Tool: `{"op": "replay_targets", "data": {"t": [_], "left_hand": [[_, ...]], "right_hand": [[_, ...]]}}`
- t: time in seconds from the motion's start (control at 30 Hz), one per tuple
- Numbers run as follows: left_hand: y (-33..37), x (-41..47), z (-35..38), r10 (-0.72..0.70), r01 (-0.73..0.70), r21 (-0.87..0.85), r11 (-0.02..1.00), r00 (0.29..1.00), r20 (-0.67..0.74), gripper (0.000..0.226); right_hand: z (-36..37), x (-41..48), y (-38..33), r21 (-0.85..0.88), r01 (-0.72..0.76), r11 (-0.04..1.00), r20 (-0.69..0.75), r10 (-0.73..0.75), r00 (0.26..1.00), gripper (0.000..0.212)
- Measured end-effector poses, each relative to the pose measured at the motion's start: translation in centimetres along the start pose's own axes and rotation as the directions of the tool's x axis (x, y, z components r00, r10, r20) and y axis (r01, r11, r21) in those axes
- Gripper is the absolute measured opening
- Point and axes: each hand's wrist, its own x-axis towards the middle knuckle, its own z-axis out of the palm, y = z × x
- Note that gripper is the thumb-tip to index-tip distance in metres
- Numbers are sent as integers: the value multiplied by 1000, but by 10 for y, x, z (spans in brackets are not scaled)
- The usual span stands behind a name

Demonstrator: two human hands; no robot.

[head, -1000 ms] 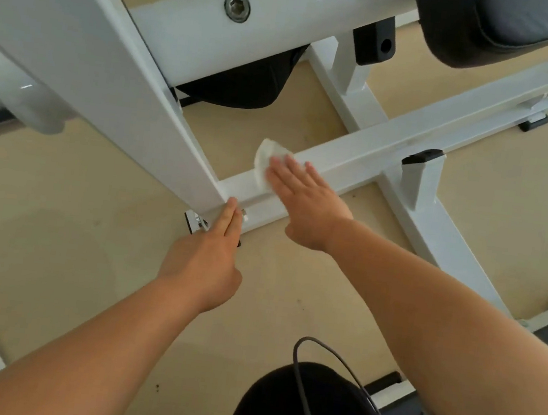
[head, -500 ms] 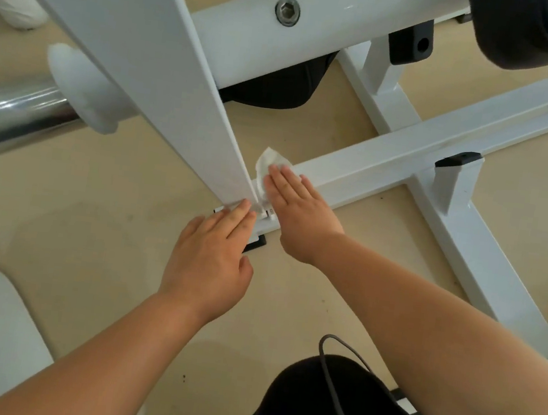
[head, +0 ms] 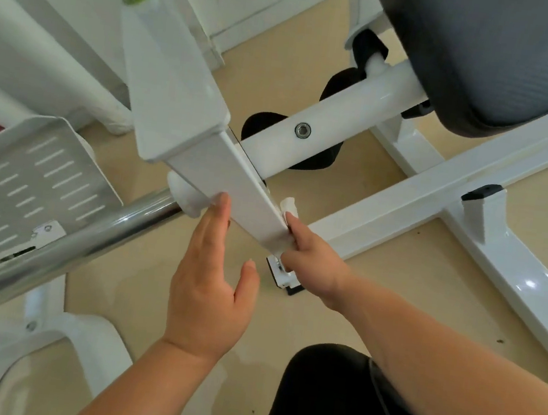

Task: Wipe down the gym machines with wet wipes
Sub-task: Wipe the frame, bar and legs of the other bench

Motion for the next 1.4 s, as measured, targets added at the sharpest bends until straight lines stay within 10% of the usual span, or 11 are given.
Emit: {"op": "replay_targets", "data": {"t": [0.3,0.5,0.73,0.93,1.23,1.4], "left_hand": [[18,12,-35,-39,35,36,999,994,106,107],[22,13,-38,-147,140,56,988,980,134,100],[29,11,-45,-183,192,-30,981,964,194,114],[37,12,-51,-160,189,-141,972,968,194,102],[53,17,-64,-238,126,-471,873,953,-186,64],[47,37,-102,81,-126,-293,948,984,-161,64]], "right_hand": [[13,-63,-62,-26,582,813,-19,-582,813,92],[13,-50,-47,-133,379,916,-24,-385,923,92],[15,-71,-89,-52,640,767,-31,-642,766,93],[15,-50,-51,-165,449,878,-7,-456,890,100],[48,-83,-90,-130,674,727,-107,-686,720,106],[106,-76,-93,-231,590,774,-356,-632,689,103]]}}
